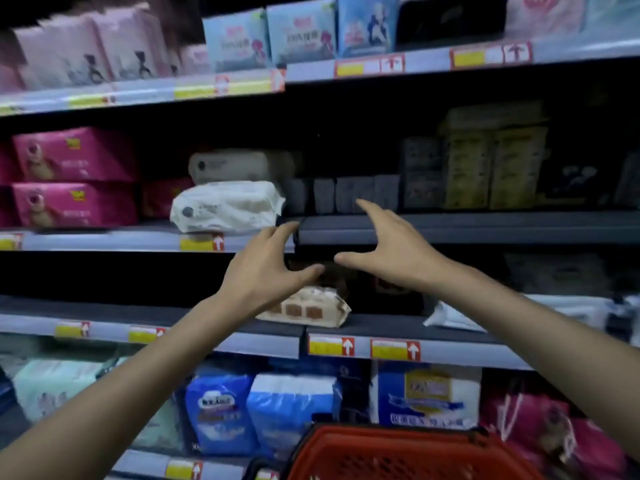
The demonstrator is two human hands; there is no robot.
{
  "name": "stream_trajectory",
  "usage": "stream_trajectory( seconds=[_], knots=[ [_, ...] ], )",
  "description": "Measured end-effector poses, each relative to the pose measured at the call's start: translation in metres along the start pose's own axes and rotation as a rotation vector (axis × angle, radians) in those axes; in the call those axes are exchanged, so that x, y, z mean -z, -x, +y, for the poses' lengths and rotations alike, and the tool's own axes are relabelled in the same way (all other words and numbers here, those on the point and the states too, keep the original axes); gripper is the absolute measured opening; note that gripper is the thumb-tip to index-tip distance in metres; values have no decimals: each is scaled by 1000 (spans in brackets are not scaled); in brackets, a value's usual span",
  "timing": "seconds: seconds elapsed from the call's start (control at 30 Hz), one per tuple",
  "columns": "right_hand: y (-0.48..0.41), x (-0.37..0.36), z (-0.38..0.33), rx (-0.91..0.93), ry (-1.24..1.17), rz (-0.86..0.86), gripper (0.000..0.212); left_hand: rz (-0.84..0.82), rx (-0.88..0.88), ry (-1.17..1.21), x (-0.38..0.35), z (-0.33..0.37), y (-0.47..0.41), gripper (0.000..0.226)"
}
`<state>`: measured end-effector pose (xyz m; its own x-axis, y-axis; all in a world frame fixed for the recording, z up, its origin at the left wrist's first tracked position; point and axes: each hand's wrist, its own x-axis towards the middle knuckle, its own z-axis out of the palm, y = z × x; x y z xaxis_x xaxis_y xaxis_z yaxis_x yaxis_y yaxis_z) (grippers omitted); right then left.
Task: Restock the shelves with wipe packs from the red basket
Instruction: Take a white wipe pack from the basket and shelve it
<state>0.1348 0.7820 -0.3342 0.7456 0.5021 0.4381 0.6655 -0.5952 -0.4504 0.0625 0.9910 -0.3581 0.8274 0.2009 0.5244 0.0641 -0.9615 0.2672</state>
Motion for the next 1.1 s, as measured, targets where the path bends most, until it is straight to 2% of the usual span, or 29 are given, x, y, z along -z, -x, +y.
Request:
stream_trajectory(
  seconds=[0.2,0.47,0.57,0.7,0.8,0.9,1.0,1.1],
  knots=[
    [83,-5,65,-56,-10,-55,102,-94,-27,221,-81,27,48,86],
    [180,-83,168,-183,6,-264,93,-433,-83,237,-196,42,127,77],
    [209,-122,200,-288,60,-448,96,-567,-75,217,-228,40,146,78],
    [240,-160,232,-404,183,-659,83,-695,-65,204,-262,33,163,68],
    [258,-176,242,-384,378,-797,78,-750,16,282,-276,34,170,62],
    [271,-186,250,-424,394,-878,87,-767,97,393,-287,38,174,51],
    [276,-197,254,-507,346,-876,95,-774,152,462,-300,42,174,41],
    [279,-209,256,-524,357,-846,102,-803,283,558,-313,46,173,34]
  ],
)
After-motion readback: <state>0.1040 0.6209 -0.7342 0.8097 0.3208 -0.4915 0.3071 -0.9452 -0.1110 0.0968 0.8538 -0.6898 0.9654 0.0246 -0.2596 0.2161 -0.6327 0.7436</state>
